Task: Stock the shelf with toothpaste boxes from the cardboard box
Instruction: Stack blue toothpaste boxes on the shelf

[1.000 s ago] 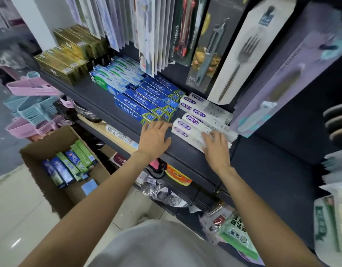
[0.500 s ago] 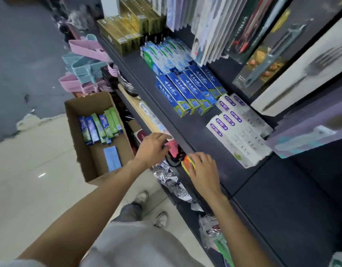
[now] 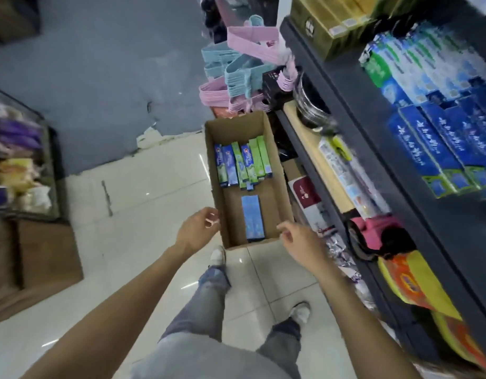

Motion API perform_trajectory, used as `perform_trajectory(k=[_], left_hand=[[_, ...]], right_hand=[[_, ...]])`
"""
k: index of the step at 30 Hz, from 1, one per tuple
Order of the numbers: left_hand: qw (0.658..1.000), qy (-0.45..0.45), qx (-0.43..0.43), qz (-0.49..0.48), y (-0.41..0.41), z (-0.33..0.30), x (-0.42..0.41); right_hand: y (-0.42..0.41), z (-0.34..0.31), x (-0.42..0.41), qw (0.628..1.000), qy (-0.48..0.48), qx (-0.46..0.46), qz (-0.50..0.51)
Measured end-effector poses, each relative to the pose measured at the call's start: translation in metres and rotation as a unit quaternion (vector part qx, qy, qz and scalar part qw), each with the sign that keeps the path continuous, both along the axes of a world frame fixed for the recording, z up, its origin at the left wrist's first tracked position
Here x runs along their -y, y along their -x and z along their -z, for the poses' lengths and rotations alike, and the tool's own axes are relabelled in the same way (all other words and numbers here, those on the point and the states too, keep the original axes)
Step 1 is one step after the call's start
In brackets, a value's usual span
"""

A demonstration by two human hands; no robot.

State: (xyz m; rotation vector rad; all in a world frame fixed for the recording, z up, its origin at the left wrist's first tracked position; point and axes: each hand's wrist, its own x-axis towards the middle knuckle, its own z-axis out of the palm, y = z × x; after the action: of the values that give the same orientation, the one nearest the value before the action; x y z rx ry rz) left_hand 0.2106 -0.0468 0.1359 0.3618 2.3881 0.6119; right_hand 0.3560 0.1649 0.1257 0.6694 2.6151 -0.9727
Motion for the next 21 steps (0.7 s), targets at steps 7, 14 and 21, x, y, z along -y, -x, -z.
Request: perform_trajectory(k=[7, 14, 21], left_hand=[[0.997, 0.056, 0.015, 0.049, 0.112, 0.078, 0.007], [1.000, 0.029, 0.004, 0.004, 0.181, 0.223, -0.023], [0.995, -0.067, -0.045, -0.059, 0.199, 0.295, -0.027]], right_hand=[[0.128, 0.100, 0.025, 0.991, 0.068, 0.035, 0.110], [0.200, 0.282, 0.026, 0.979, 0.061, 0.093, 0.171], [0.213, 0.426, 0.030, 0.953, -0.041, 0.287, 0.094]])
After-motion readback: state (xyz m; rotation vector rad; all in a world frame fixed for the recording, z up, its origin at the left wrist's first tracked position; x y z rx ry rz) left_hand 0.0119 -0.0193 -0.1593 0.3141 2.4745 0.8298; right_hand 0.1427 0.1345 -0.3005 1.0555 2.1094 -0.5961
